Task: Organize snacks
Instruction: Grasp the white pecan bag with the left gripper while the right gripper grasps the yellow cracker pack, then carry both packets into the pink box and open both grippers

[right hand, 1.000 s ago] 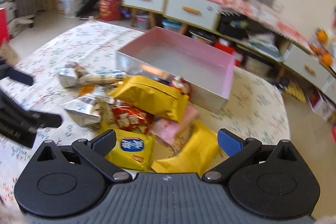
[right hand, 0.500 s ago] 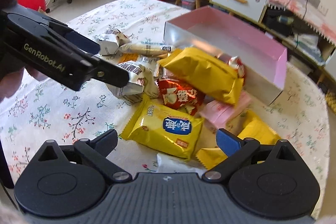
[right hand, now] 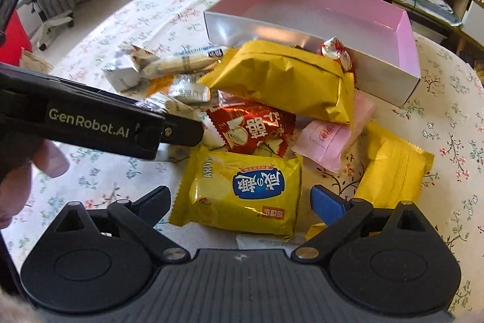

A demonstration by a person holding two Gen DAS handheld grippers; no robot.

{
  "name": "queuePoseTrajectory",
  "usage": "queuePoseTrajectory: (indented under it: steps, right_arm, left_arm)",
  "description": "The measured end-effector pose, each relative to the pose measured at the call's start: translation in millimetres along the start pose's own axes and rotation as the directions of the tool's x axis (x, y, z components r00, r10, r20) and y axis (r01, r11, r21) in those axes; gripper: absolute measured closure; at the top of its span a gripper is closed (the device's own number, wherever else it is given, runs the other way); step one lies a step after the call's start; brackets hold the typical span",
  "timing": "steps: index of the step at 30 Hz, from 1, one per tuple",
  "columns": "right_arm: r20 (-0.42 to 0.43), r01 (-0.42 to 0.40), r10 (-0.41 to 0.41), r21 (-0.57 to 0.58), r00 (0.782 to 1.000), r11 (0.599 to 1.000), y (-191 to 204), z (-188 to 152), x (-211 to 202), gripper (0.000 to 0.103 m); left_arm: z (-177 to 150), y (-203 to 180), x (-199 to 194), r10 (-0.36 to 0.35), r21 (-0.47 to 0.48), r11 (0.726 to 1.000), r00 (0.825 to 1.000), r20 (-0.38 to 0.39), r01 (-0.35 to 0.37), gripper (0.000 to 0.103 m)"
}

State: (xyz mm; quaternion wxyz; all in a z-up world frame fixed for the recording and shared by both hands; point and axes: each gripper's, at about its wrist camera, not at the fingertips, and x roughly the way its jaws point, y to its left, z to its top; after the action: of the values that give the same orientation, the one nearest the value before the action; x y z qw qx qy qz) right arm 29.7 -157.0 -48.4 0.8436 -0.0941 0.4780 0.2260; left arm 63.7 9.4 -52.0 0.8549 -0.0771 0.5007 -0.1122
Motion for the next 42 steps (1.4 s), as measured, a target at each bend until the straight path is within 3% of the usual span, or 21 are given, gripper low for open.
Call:
queuePoseTrajectory:
  steps: [7, 11, 16, 19, 24, 32, 37, 42]
  right_arm:
    - [-0.005, 0.045, -0.045, -0.017, 0.999, 0.999, 9, -4, 1, 0.008]
    - [-0.004, 0.052, -0.052, -0.001, 0.999, 0.999, 7, -2, -2, 0.024]
    - [-0.020, 0.068, -0.068, 0.013, 0.998, 0.998, 9, 1, -3, 0.031]
    - [-0.032, 0.059, -0.058, 0.027, 0.998, 0.998, 9, 1, -5, 0.032]
    - [-0.024, 0.046, -0.045, 0.044, 0.999, 0.998, 6, 4, -11, 0.033]
    - [0.015, 0.035, -0.036, 0.078, 0.999, 0.996, 0, 8, -26, 0.033]
    - [0.031, 0.043, -0.047, 0.115, 0.998, 0.992, -8, 10, -30, 0.033]
    - [0.032, 0.046, -0.051, 0.135, 0.998, 0.990, -13, 11, -31, 0.033]
  left_arm:
    - [-3, -1, -2, 0.016, 0.024, 1.000, 1.000, -0.001, -0.016, 0.034]
    - [-5, -1, -6, 0.028, 0.040, 0.999, 1.000, 0.001, -0.028, 0.037]
    - [-6, 0, -10, 0.043, 0.041, 0.998, 0.999, 0.005, -0.043, 0.038]
    - [-6, 3, -14, 0.038, 0.037, 0.999, 0.999, 0.004, -0.038, 0.039]
    - [-6, 7, -22, 0.007, 0.025, 1.000, 1.000, 0.008, -0.008, 0.053]
    - [-9, 16, -27, -0.004, 0.017, 1.000, 1.000, -0.007, 0.004, 0.064]
    - [-10, 18, -28, 0.002, 0.013, 1.000, 1.000, -0.019, -0.002, 0.064]
    - [-15, 11, -26, 0.036, 0.097, 0.995, 0.999, -0.033, -0.033, 0.061]
